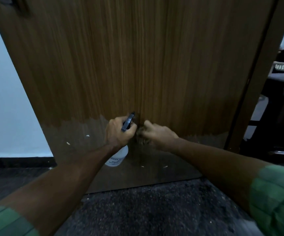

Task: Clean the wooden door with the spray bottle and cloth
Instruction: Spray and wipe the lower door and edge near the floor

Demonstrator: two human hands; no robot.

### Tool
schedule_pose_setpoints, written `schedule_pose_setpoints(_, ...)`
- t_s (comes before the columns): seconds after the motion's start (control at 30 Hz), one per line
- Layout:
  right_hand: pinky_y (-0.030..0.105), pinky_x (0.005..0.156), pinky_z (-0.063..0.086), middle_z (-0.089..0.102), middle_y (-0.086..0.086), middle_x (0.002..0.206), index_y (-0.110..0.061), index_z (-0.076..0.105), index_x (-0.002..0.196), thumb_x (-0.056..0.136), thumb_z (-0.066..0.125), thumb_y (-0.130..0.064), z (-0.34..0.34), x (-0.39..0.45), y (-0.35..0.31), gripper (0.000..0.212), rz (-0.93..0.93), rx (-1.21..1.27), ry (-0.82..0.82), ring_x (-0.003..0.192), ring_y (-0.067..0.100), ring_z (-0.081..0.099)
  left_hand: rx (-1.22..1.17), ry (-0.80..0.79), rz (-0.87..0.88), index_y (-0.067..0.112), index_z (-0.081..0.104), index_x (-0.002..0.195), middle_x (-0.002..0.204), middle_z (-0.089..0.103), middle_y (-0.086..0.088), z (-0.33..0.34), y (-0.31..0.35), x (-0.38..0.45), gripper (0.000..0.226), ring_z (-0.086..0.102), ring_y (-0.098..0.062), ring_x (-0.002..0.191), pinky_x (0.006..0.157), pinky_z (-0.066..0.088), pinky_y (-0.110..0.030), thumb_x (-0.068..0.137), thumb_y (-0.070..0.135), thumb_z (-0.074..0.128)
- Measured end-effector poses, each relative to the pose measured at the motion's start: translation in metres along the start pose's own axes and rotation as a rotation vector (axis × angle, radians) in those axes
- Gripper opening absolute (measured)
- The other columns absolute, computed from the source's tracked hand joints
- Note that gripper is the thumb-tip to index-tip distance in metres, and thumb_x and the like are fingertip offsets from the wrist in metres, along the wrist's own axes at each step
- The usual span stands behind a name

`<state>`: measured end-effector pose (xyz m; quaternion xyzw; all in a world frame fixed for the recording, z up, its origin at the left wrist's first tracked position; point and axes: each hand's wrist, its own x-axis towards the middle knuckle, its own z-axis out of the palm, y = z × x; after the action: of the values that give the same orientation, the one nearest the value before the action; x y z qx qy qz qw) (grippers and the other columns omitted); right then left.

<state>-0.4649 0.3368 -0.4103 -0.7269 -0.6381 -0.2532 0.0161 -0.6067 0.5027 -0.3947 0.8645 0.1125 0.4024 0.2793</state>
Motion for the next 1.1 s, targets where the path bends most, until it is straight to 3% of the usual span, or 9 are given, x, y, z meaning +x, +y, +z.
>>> schedule_pose_setpoints(0.07,0.032,0.083,0.053,0.023,0.008,0.147,-0.026,0.043,0.148,0.092,0.071,-0.018,0.004,-0.002,-0.007,0.063,0.010,-0.041,-0.154,0.116,0.025,0.055,-0.005,-0.018,0.020,0.030,0.048,0.062,0.054,0.049,0.009,-0.004,0.000,-0.002,0.037,0.050,-0.006,0.048,0.049,0.034,-0.021,0.093,0.024,0.067)
schedule_pose_setpoints(0.23,0.027,0.086,0.057,0.037,0.007,0.135,-0.024,0.046,0.146,0.091,0.063,-0.015,-0.026,0.031,-0.014,0.058,0.464,0.252,0.543,0.110,0.016,0.055,-0.046,-0.009,-0.020,0.027,0.047,0.059,0.053,0.049,0.007,-0.011,-0.011,-0.003,0.036,0.047,-0.011,0.046,0.048,0.035,-0.029,0.090,0.028,0.066)
schedule_pose_setpoints(0.3,0.023,0.083,0.055,0.039,0.007,0.131,-0.022,0.047,0.143,0.088,0.060,-0.007,-0.035,0.045,-0.016,0.059,0.567,0.272,0.642,0.105,0.013,0.054,-0.037,-0.028,-0.072,0.025,0.048,0.059,0.052,0.050,0.007,-0.007,-0.017,-0.008,0.039,0.049,-0.013,0.047,0.049,0.035,-0.029,0.091,0.024,0.070)
schedule_pose_setpoints(0.53,0.032,0.074,0.061,0.041,0.010,0.129,-0.020,0.046,0.145,0.089,0.063,-0.009,-0.031,0.044,-0.003,0.059,0.477,0.160,0.543,0.106,0.021,0.055,-0.039,-0.040,-0.289,0.016,0.047,0.052,0.046,0.045,0.006,-0.001,-0.029,-0.033,0.048,0.051,-0.021,0.046,0.050,0.032,-0.030,0.089,0.031,0.073)
schedule_pose_setpoints(0.7,0.032,0.075,0.060,0.045,0.015,0.131,-0.017,0.050,0.144,0.090,0.057,-0.019,-0.009,0.038,-0.022,0.054,0.392,0.095,0.507,0.108,0.026,0.057,-0.050,-0.070,-0.253,0.018,0.042,0.053,0.046,0.042,0.005,-0.014,-0.042,-0.046,0.048,0.043,-0.015,0.042,0.049,0.028,-0.031,0.088,0.038,0.069)
schedule_pose_setpoints(0.9,0.035,0.070,0.061,0.034,0.011,0.137,-0.024,0.038,0.151,0.085,0.076,-0.016,0.036,0.042,-0.050,0.076,0.010,-0.019,0.051,0.103,0.027,0.058,-0.003,-0.144,-0.125,0.009,0.063,0.066,0.055,0.060,0.000,-0.056,-0.022,-0.032,0.034,0.056,-0.018,0.046,0.046,0.040,-0.038,0.091,0.031,0.071)
schedule_pose_setpoints(0.93,0.033,0.070,0.060,0.035,0.010,0.136,-0.024,0.041,0.150,0.086,0.074,-0.015,0.034,0.044,-0.052,0.073,-0.004,-0.023,0.071,0.102,0.025,0.058,0.016,-0.136,-0.110,0.007,0.062,0.066,0.055,0.059,-0.001,-0.064,-0.018,-0.031,0.035,0.052,-0.016,0.045,0.045,0.038,-0.036,0.090,0.032,0.070)
schedule_pose_setpoints(1.0,0.031,0.074,0.057,0.042,0.011,0.135,-0.022,0.050,0.145,0.088,0.069,-0.015,0.017,0.057,-0.055,0.061,0.106,0.017,0.321,0.101,0.023,0.059,0.024,-0.097,-0.116,0.006,0.061,0.067,0.056,0.060,-0.006,-0.077,-0.015,-0.027,0.038,0.049,-0.013,0.045,0.045,0.036,-0.037,0.087,0.037,0.067)
schedule_pose_setpoints(1.1,0.034,0.082,0.050,0.048,0.016,0.132,-0.019,0.056,0.137,0.091,0.047,-0.023,-0.015,0.088,-0.059,0.047,0.462,0.178,0.717,0.101,0.025,0.056,0.038,-0.035,-0.160,0.007,0.060,0.065,0.057,0.061,-0.011,-0.084,-0.025,-0.029,0.040,0.050,-0.015,0.045,0.045,0.036,-0.039,0.086,0.040,0.066)
